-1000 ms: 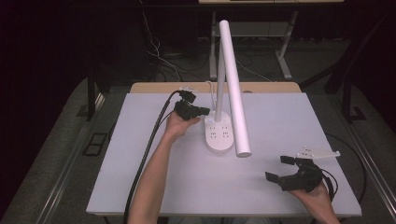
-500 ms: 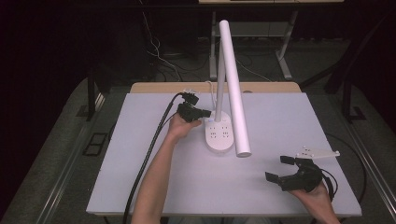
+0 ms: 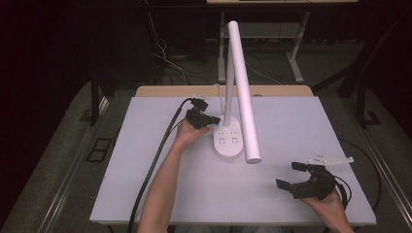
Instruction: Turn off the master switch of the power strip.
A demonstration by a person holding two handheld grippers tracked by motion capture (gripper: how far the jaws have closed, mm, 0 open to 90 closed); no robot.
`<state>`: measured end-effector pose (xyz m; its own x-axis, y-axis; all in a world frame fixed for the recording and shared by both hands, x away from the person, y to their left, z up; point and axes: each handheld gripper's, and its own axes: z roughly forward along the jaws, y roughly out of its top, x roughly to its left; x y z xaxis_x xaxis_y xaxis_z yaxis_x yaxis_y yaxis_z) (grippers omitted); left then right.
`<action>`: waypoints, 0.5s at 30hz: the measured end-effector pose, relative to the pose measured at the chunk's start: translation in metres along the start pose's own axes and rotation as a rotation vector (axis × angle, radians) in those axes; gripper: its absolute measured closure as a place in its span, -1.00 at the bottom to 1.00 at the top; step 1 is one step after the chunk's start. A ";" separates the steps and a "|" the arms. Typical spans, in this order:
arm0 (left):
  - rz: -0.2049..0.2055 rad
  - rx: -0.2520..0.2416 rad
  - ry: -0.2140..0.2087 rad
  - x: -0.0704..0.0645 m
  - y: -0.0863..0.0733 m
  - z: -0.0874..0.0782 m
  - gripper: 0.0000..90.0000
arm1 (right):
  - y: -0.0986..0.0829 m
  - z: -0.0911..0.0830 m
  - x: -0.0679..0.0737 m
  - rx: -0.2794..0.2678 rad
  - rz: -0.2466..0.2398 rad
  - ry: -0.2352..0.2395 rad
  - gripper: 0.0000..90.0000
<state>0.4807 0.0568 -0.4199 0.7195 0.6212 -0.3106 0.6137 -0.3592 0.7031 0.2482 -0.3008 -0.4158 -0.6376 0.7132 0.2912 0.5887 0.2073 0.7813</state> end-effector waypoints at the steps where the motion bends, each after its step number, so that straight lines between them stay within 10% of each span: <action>1: 0.010 0.007 0.001 0.001 0.000 0.000 1.00 | 0.000 0.000 0.000 0.001 0.000 0.000 -0.99; 15: 0.013 0.015 0.005 -0.005 -0.004 0.010 1.00 | 0.000 0.001 0.000 0.001 -0.006 -0.001 -0.99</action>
<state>0.4774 0.0480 -0.4278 0.7258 0.6199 -0.2982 0.6090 -0.3775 0.6976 0.2483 -0.3005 -0.4162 -0.6406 0.7123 0.2866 0.5858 0.2121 0.7822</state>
